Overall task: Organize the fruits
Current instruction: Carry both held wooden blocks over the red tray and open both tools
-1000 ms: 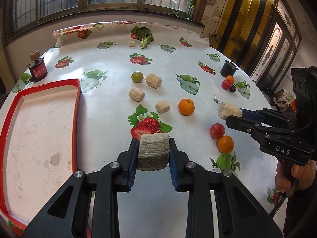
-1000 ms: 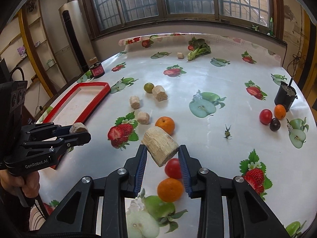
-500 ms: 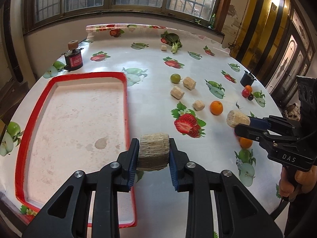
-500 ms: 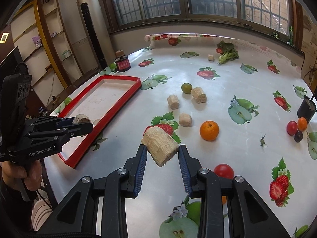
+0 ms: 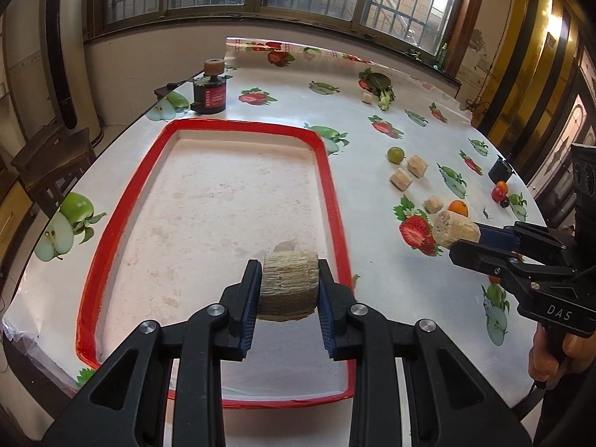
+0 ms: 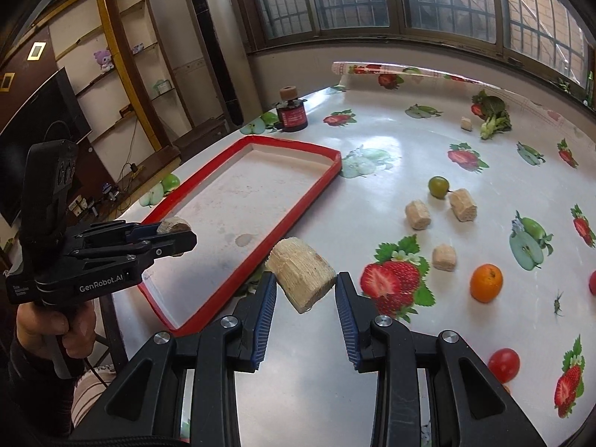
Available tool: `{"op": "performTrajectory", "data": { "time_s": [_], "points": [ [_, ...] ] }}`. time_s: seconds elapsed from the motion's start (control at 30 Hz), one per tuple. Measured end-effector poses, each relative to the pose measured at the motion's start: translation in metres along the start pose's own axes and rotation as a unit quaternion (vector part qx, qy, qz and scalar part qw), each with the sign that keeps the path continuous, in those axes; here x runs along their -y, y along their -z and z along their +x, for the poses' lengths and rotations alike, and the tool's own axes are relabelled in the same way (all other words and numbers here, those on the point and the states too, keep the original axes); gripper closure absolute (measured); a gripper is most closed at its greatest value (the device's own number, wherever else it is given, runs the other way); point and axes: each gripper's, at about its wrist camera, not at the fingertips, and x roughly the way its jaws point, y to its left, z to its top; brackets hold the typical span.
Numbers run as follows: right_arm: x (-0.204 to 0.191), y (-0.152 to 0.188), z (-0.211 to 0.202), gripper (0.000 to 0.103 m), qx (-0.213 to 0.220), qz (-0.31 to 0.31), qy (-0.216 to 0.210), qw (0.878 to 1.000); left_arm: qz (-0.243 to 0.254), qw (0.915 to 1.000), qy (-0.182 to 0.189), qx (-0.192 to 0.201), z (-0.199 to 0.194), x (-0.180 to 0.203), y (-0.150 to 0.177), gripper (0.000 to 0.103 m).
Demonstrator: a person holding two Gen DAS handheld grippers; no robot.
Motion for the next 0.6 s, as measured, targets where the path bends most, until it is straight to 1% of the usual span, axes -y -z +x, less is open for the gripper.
{"op": "performTrajectory", "data": {
  "time_s": [0.4, 0.6],
  "points": [
    [-0.055, -0.025, 0.042, 0.070, -0.017, -0.045, -0.044, 0.998, -0.038, 0.9989, -0.028, 0.001, -0.003, -0.047, 0.005, 0.077],
    [-0.069, -0.037, 0.065, 0.070, -0.027, -0.052, -0.059, 0.997, -0.056, 0.9975, -0.042, -0.001, -0.001, -0.068, 0.004, 0.077]
  ]
}}
